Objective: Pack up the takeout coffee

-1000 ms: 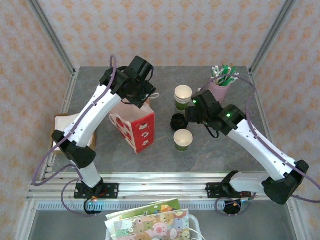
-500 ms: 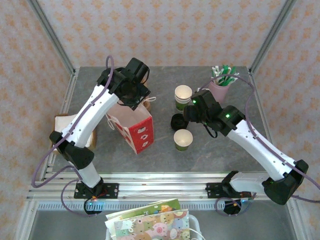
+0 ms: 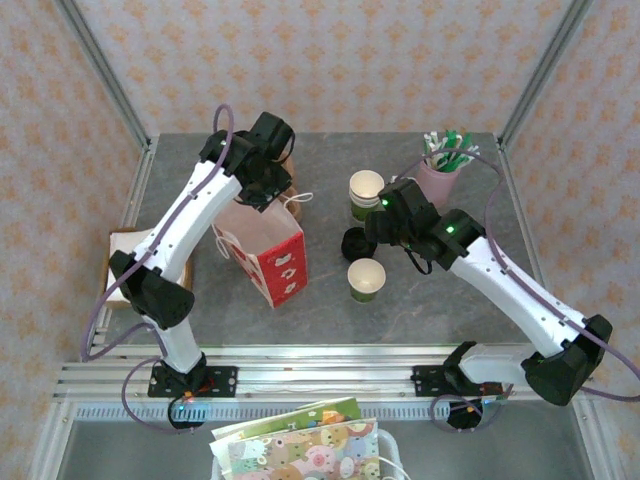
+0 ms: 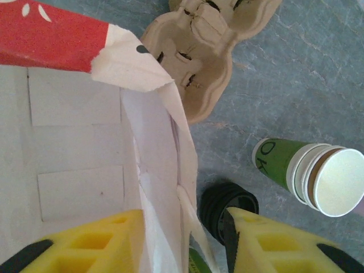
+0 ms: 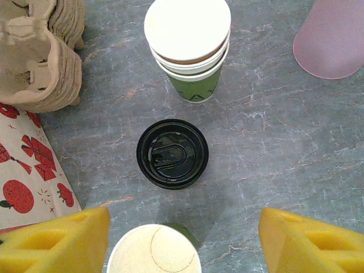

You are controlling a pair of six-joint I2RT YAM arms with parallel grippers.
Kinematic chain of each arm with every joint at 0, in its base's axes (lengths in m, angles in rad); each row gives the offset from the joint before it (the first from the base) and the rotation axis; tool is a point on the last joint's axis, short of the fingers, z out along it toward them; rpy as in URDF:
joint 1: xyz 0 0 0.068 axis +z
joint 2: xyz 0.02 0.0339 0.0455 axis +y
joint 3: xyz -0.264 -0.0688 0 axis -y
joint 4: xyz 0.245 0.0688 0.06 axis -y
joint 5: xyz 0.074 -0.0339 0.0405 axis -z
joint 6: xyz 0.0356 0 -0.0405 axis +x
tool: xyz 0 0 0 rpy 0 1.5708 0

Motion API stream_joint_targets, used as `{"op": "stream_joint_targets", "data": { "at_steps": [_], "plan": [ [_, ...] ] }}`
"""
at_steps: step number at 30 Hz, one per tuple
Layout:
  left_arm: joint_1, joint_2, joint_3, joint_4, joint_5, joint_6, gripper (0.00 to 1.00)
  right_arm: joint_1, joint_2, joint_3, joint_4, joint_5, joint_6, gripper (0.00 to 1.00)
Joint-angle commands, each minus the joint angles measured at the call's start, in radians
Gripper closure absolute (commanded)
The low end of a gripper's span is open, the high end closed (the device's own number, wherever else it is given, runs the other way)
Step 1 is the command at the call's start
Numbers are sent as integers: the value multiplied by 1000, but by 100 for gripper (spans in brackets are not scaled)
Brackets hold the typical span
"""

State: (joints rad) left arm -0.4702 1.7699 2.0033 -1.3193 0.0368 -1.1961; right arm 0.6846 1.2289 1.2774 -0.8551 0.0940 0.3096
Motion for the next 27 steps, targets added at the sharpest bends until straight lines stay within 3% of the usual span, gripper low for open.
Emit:
{"op": "stream_joint_targets", "data": {
  "at_steps": [1,11,17,27],
  "plan": [
    [3,-4,-24,14,-25,44,64,3,7,8,6,9,-12,30],
    [45,-13,-25,-45,-79,268,99,3,10,-2,10,9,-7,30],
    [90,-10,-43,-46,-33,462,100,3,23,-3,7,13,-9,30],
    [99,-82,-148,-46,43,574,100,1,121,27,3,18,23,30]
  ]
}}
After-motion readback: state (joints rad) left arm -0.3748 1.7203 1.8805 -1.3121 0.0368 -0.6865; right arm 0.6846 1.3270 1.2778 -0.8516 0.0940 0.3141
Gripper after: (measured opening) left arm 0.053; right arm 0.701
